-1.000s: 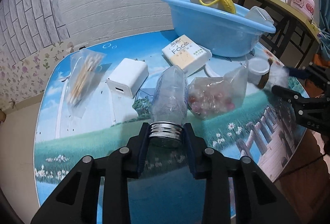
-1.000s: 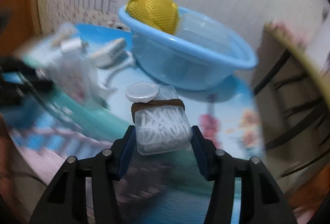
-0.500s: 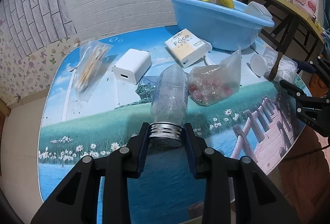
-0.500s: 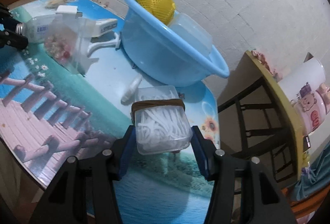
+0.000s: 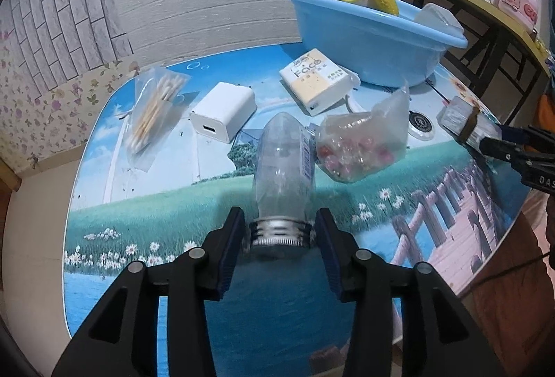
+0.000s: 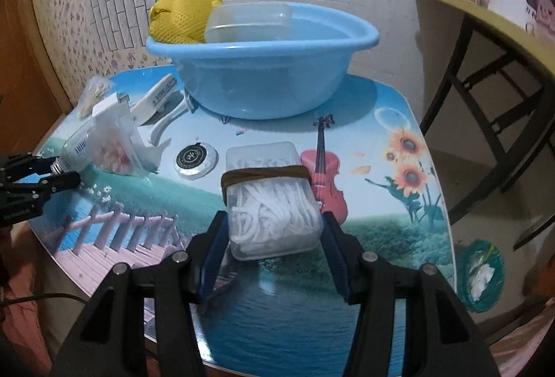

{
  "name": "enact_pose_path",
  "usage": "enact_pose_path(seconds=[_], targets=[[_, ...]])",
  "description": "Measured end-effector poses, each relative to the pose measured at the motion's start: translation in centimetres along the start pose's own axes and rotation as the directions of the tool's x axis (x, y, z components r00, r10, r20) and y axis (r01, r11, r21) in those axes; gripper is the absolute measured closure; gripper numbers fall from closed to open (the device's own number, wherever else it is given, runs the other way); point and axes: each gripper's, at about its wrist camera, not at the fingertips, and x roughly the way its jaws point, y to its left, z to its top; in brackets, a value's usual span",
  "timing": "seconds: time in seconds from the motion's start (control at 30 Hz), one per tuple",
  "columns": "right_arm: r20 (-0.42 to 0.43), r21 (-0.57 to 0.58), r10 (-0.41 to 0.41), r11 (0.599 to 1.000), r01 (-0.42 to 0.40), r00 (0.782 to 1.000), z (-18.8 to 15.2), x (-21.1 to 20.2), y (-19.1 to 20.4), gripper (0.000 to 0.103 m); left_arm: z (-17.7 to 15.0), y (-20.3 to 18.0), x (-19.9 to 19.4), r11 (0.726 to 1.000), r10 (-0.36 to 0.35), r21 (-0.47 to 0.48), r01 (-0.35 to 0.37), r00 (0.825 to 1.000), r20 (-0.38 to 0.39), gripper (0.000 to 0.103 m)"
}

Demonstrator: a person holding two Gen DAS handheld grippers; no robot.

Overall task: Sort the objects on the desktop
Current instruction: 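Lift the clear bottle and cotton-swab box and carry both over the basin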

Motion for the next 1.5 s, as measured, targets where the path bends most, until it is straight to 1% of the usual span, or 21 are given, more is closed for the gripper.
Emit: enact_pose_path(seconds=[0.27, 0.37, 0.47, 0.5, 0.6, 0.87, 0.9, 0.93, 0.97, 1.1, 1.23, 1.27, 1.3, 1.33, 1.5], targets=[[-0.015, 0.025, 0.038, 0.999, -0.038, 0.999, -0.3, 0.3, 0.2, 0.05, 1.2, 0.1, 0.9, 1.0, 0.007, -0.021, -0.008, 1.0, -0.008, 0.056], [-0.017, 0.028, 0.041, 0.999, -0.04, 0.999, -0.3, 0.4, 0.0, 0.05, 1.7, 0.2, 1.2, 1.0, 0.013, -0.022, -0.013, 1.0, -0.008, 0.055], [-0.018, 0.041, 0.049, 0.998, -0.049, 0.999, -0.2, 0.7, -0.2, 0.047, 2.1, 0.2, 1.6, 0.999, 0.025, -0.025, -0.025, 1.0, -0.007, 0.047], [-0.019, 0.045, 0.052, 0.998, -0.051, 0.998, -0.1, 0.9, -0.2, 0.046, 2.2, 0.3, 1.8, 0.999, 0.026, -0.027, -0.026, 1.0, -0.006, 0.045], [-0.023, 0.052, 0.06, 0.997, -0.059, 0.998, -0.1, 1.3, -0.2, 0.044, 2.5, 0.3, 2.1, 0.999, 0.028, -0.036, -0.029, 1.0, -0.002, 0.045], [0.003, 0.054, 0.055, 0.997, -0.055, 0.998, 0.0, 1.7, 0.1, 0.042, 3.1, 0.1, 2.5, 0.998, 0.039, -0.058, -0.038, 0.999, 0.008, 0.045], [0.005, 0.055, 0.051, 0.997, -0.051, 0.999, 0.1, 1.8, 0.1, 0.042, 3.2, 0.2, 2.5, 0.997, 0.038, -0.061, -0.038, 0.999, 0.008, 0.048], [0.006, 0.055, 0.044, 0.998, -0.044, 0.999, 0.1, 1.9, 0.2, 0.042, 3.3, 0.1, 2.5, 0.998, 0.038, -0.059, -0.038, 0.999, 0.011, 0.053], [0.007, 0.054, 0.04, 0.998, -0.04, 0.999, 0.1, 1.9, 0.2, 0.042, 3.4, 0.0, 2.5, 0.998, 0.039, -0.051, -0.038, 0.999, 0.017, 0.064], [0.007, 0.058, 0.035, 0.998, -0.035, 0.999, 0.2, 2.0, 0.3, 0.042, 3.5, -0.2, 2.5, 0.999, 0.037, -0.032, -0.037, 0.999, 0.018, 0.064], [0.007, 0.077, 0.041, 0.996, -0.041, 0.999, 0.2, 2.0, 0.0, 0.042, 3.0, 0.0, 2.0, 0.998, 0.045, -0.034, -0.044, 0.999, 0.016, 0.064], [0.007, 0.077, 0.041, 0.996, -0.042, 0.999, 0.2, 2.0, 0.0, 0.043, 2.9, 0.1, 1.9, 0.998, 0.048, -0.036, -0.047, 0.999, 0.014, 0.064], [0.007, 0.075, 0.041, 0.996, -0.041, 0.999, 0.2, 1.9, 0.0, 0.047, 2.7, 0.2, 1.8, 0.998, 0.049, -0.038, -0.049, 0.999, 0.012, 0.064], [0.009, 0.072, 0.048, 0.996, -0.048, 0.999, 0.2, 1.9, 0.1, 0.048, 2.6, 0.3, 1.6, 0.998, 0.052, -0.04, -0.051, 0.999, 0.01, 0.063], [0.013, 0.065, 0.032, 0.997, -0.033, 0.999, 0.1, 1.7, 0.3, 0.048, 1.8, 1.1, 0.9, 0.996, 0.071, -0.06, -0.071, 0.998, -0.003, 0.063]])
